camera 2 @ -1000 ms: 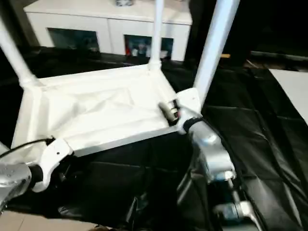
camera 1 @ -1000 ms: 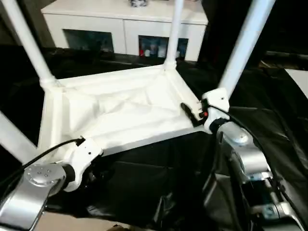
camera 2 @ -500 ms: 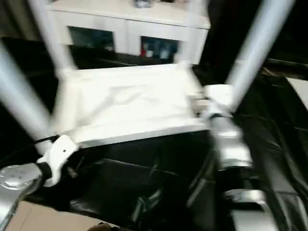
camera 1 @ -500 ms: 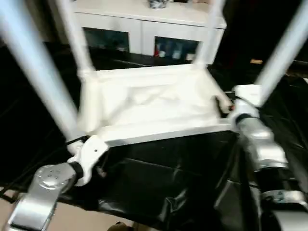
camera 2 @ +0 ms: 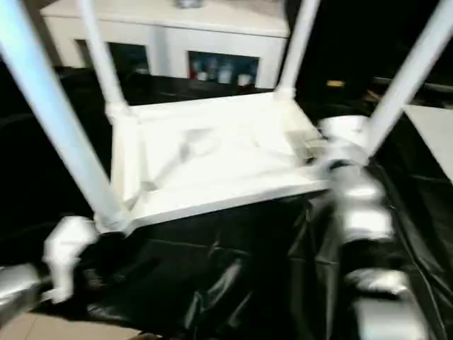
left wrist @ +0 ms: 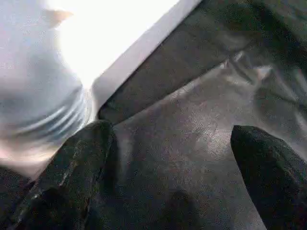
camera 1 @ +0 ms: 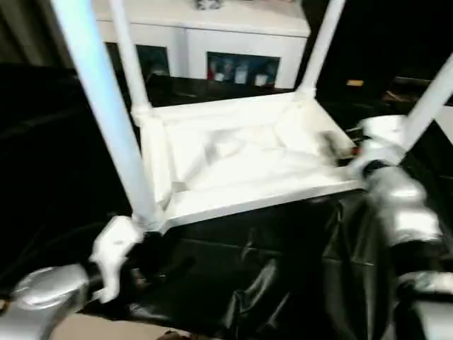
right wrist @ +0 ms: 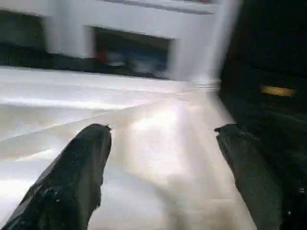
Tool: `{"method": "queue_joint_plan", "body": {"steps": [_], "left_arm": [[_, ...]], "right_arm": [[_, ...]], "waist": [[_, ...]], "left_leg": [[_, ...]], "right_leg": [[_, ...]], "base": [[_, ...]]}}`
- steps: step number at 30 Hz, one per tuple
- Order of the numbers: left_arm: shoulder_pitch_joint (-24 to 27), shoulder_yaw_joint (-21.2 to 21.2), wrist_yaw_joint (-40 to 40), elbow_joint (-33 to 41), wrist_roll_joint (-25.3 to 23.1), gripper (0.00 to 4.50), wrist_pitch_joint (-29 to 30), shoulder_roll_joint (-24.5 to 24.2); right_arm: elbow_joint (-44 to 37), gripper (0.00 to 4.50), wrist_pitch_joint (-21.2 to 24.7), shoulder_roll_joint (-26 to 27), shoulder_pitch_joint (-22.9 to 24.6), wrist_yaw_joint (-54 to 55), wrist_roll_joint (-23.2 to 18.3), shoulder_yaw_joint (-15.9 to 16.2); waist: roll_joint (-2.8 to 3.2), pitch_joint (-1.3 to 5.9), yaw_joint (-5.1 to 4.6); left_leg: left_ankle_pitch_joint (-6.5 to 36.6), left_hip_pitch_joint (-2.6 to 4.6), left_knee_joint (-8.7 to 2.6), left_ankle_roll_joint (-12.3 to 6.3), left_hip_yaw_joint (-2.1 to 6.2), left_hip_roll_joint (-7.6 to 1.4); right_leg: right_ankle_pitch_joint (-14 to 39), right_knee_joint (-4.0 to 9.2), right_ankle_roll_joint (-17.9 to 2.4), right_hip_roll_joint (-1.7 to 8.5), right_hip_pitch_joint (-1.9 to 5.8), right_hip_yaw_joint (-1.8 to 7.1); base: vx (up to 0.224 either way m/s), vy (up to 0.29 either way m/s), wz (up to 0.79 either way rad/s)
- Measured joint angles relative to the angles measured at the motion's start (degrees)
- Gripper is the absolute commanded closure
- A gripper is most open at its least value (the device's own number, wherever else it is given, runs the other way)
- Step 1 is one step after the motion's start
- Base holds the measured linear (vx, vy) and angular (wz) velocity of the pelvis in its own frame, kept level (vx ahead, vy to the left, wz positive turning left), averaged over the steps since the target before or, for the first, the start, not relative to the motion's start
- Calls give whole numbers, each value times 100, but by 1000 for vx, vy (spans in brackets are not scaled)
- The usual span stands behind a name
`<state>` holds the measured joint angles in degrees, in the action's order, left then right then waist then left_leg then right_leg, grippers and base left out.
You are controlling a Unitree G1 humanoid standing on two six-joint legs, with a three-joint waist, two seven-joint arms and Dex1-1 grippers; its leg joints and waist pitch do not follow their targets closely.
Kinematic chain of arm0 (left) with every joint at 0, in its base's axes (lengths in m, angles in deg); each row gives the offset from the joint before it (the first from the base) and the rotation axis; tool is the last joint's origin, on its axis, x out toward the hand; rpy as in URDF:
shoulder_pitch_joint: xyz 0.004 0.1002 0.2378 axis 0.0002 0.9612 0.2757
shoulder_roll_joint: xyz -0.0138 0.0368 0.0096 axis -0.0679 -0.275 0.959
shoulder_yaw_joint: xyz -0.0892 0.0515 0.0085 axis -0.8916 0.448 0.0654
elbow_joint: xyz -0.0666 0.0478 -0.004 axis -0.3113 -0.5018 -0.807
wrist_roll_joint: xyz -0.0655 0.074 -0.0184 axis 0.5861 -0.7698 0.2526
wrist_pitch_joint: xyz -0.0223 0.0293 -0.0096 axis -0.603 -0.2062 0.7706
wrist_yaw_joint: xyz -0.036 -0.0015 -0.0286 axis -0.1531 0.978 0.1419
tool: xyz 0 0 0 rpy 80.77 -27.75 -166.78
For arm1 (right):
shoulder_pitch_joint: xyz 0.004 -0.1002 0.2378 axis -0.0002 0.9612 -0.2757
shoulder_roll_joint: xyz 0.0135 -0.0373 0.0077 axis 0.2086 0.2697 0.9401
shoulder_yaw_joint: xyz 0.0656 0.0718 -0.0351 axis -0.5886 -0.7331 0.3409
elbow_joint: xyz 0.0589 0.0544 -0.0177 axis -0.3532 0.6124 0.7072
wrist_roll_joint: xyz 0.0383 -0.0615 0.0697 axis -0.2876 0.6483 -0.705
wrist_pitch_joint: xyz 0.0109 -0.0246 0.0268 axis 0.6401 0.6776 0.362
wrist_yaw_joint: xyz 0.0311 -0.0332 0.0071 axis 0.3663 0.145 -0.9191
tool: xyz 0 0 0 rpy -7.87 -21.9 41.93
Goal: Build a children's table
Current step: Rotate table base
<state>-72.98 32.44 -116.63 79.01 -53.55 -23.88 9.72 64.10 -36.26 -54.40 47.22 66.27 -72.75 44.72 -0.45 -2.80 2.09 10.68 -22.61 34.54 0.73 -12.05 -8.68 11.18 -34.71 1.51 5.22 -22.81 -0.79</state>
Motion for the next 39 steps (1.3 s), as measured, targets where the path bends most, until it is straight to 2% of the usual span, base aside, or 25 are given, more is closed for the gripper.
{"method": "queue_joint_plan", "body": {"steps": [3,5,7,10,13,15,18,22,26,30,34,39], "left_arm": [[329,-631,-169,-107,360,2,0,-126],[364,-1093,-144,-355,426,2,-49,-206],[364,-1347,-116,-538,452,2,-143,-266],[261,-1558,10,-1013,373,2,-421,-413],[-281,-1586,601,-1792,-167,2,-903,-573],[-762,-1490,949,-2169,-456,2,-1083,-587],[-1498,-1334,1184,-2421,-519,2,-1169,-339],[-2455,-989,1119,-2986,-460,2,-1390,20],[-3225,-499,779,-3661,-516,2,-1675,198],[-3700,-207,745,-4328,-828,2,-1957,273],[-4049,-3,620,-4833,-919,2,-2142,393],[-4107,280,121,-4941,-926,2,-2290,366]], "right_arm": [[-555,54,93,201,382,25,-19,189],[-744,54,187,262,490,163,49,230],[-920,54,276,272,565,322,126,227],[-1185,54,453,268,695,772,334,158],[-1513,54,677,251,942,1143,429,-31],[-1717,54,828,245,1101,1390,465,-204],[-1954,54,998,216,1292,1698,590,-340],[-2285,54,1350,88,1620,1939,769,-441],[-2459,54,1788,-33,1968,2028,905,-507],[-2460,54,1921,-133,2048,2089,1006,-564],[-2463,54,2098,-181,2076,2146,1028,-635],[-2176,54,2233,-129,2007,1938,984,-546]], "waist": [[-36,0,12],[-52,-1,34],[-71,9,50],[-114,25,69],[-146,29,118],[-145,28,138],[-125,23,138],[-101,18,121],[-76,25,89],[-51,25,-15],[-51,24,-14],[-53,25,-32]], "left_leg": [[0,-2,-1,1,-1,-2],[0,-3,0,1,-2,-1],[0,0,1,1,-3,3],[-1,7,1,3,-3,3],[-1,30,-1,4,-1,2],[-4,38,-1,8,0,4],[-10,44,0,17,0,11],[-16,47,0,28,2,11],[-29,46,-8,49,7,5],[-34,44,-17,58,20,4],[-35,38,-15,59,29,4],[-35,43,-15,59,27,4]], "right_leg": [[1,-1,2,-2,-3,0],[2,-1,2,-2,-2,4],[3,1,4,-1,1,11],[16,2,26,-1,-3,10],[28,0,46,-3,-6,11],[28,4,46,-2,5,13],[25,5,41,2,12,18],[-5,-5,30,3,28,14],[-26,-32,4,0,10,9],[-26,-32,4,-5,-7,4],[-25,-25,4,-6,-9,-3],[-25,-23,2,-6,-9,-1]], "base": [[0,0,0],[0,0,0],[0,0,0],[0,0,0],[0,0,0],[0,0,0],[0,0,0],[0,0,0],[0,0,0],[0,0,0],[0,0,0],[0,0,0]]}}
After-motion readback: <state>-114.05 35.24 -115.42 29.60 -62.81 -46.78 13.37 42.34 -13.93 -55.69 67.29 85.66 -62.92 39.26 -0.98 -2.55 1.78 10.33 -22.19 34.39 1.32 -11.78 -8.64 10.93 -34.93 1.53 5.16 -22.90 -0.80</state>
